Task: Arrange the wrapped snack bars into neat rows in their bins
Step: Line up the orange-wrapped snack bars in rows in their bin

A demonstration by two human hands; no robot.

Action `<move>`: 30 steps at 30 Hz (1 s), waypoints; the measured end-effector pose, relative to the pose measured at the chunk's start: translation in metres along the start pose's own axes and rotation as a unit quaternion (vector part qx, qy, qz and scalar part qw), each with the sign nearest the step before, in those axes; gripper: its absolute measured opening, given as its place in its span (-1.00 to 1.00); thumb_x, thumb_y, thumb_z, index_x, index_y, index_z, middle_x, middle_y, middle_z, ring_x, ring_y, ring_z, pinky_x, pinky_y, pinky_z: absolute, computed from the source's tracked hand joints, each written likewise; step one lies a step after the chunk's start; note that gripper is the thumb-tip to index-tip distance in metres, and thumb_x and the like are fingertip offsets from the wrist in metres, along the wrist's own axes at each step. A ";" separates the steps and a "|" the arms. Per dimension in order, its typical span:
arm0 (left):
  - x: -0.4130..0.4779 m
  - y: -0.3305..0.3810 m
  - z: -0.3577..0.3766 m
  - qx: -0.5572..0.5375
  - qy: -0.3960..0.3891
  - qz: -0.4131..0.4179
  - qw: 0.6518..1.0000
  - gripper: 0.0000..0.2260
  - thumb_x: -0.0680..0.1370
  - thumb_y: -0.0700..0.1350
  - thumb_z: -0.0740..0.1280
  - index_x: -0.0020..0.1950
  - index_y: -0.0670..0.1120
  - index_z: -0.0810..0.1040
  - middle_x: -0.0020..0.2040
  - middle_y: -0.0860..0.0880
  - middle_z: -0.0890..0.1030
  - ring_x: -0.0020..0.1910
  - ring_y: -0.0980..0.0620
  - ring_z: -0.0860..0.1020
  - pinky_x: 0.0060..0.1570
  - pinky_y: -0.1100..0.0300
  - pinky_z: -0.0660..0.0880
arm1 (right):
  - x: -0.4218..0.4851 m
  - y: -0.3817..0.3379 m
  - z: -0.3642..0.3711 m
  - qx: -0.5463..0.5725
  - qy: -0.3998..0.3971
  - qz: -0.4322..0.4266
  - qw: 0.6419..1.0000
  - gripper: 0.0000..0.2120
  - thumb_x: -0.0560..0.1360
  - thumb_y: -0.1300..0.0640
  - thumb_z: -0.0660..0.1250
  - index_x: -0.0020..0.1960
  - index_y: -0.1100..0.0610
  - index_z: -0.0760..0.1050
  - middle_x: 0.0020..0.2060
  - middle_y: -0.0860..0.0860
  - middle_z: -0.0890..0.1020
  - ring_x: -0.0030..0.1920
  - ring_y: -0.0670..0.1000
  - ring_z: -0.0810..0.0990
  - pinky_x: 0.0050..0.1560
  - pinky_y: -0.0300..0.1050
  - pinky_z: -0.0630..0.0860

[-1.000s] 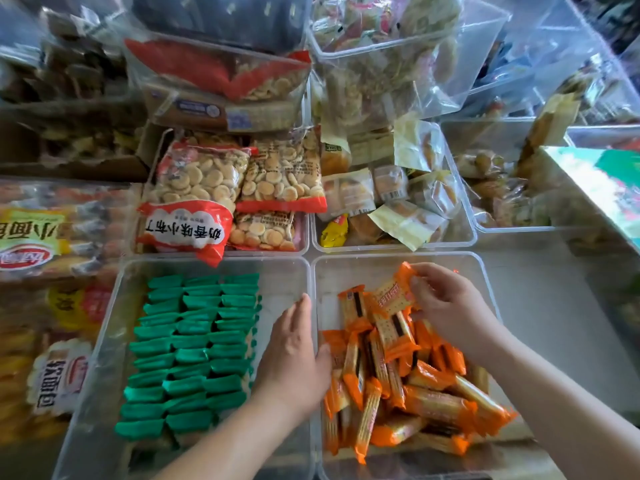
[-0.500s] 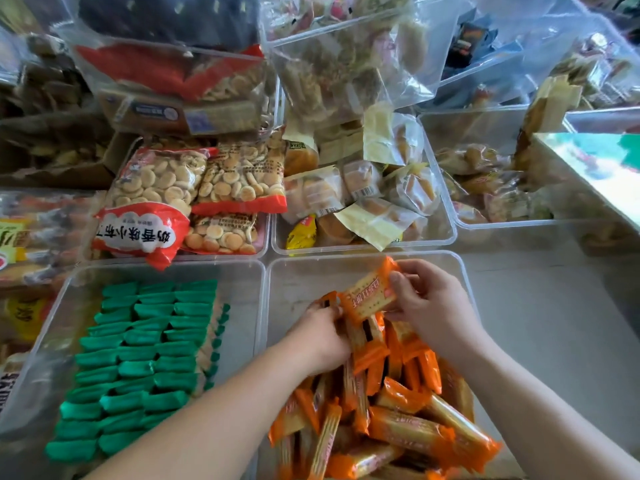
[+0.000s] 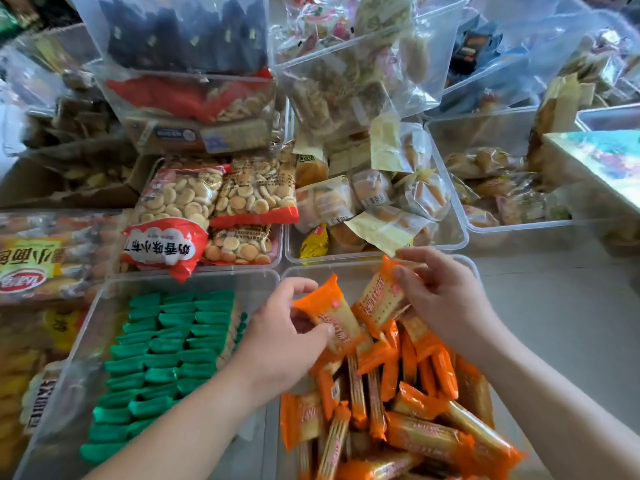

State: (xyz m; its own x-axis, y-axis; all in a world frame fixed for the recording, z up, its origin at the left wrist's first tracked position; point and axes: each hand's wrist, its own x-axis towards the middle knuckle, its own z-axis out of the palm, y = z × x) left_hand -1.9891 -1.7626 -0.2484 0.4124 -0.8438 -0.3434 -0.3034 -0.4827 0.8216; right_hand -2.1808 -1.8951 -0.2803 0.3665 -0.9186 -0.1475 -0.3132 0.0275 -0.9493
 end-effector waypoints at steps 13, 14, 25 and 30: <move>-0.013 -0.004 0.007 -0.090 -0.072 0.024 0.993 -0.69 0.56 -0.16 0.51 0.22 0.18 0.63 0.02 0.06 0.73 0.05 0.08 0.70 0.13 0.00 0.66 | -0.024 -0.013 0.005 0.033 -0.085 -0.011 0.996 -0.76 0.50 -0.12 0.43 0.01 0.01 0.71 -0.24 0.06 0.73 -0.23 0.06 0.71 -0.18 0.22 0.69; -0.012 -0.004 0.010 -0.093 -0.059 0.025 0.994 -0.67 0.54 -0.19 0.52 0.21 0.16 0.62 0.00 0.06 0.74 0.02 0.08 0.71 0.11 -0.01 0.67 | -0.026 -0.014 0.005 0.028 -0.094 -0.017 0.995 -0.74 0.50 -0.16 0.41 0.02 -0.01 0.71 -0.24 0.05 0.73 -0.23 0.08 0.69 -0.17 0.21 0.69; -0.007 -0.013 -0.015 0.056 0.081 0.100 0.990 -0.72 0.54 -0.20 0.51 0.17 0.12 0.67 -0.04 0.17 0.69 -0.03 0.22 0.65 0.01 0.26 0.61 | -0.029 -0.024 0.005 -0.066 -0.075 -0.051 0.994 -0.69 0.46 -0.05 0.57 0.16 -0.19 0.60 -0.08 -0.21 0.72 -0.09 -0.17 0.69 -0.04 -0.20 0.61; -0.015 -0.041 -0.035 0.060 0.090 0.060 0.992 -0.68 0.56 -0.19 0.49 0.12 0.24 0.61 -0.01 0.21 0.68 -0.02 0.26 0.63 0.01 0.29 0.61 | -0.013 -0.038 0.038 -0.136 -0.087 -0.070 0.984 -0.70 0.53 -0.09 0.48 0.21 -0.21 0.47 -0.06 -0.23 0.63 -0.11 -0.21 0.62 -0.15 -0.36 0.51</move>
State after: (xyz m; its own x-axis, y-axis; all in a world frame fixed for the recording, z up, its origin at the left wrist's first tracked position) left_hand -1.9523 -1.7224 -0.2607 0.5111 -0.8463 -0.1503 -0.4552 -0.4148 0.7879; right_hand -2.1403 -1.8686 -0.2534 0.5593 -0.8242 -0.0882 -0.4638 -0.2230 -0.8574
